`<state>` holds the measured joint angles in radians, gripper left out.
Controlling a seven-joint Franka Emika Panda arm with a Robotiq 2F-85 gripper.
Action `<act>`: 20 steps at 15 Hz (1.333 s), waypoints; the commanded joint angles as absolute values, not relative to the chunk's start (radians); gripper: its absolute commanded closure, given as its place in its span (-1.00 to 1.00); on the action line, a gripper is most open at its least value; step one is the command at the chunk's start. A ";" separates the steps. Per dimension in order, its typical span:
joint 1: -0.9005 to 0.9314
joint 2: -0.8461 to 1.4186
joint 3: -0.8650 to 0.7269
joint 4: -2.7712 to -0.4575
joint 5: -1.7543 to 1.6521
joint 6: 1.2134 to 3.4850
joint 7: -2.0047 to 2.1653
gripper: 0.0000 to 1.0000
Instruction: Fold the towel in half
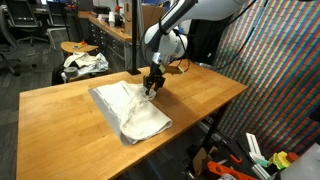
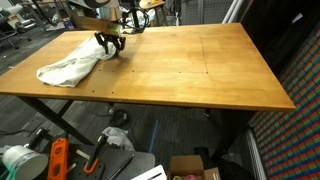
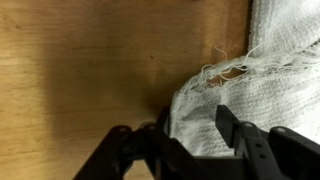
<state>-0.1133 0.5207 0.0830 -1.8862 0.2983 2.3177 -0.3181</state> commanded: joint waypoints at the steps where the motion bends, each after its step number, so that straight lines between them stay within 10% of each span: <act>1: -0.129 0.530 0.102 -1.861 0.311 2.284 -0.329 0.60; 6: -0.126 0.526 0.101 -1.859 0.312 2.283 -0.324 1.00; 20: -0.100 0.439 0.135 -1.881 0.314 2.292 -0.311 0.92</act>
<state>-0.1097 0.4780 0.1292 -1.8720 0.3011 2.3026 -0.3177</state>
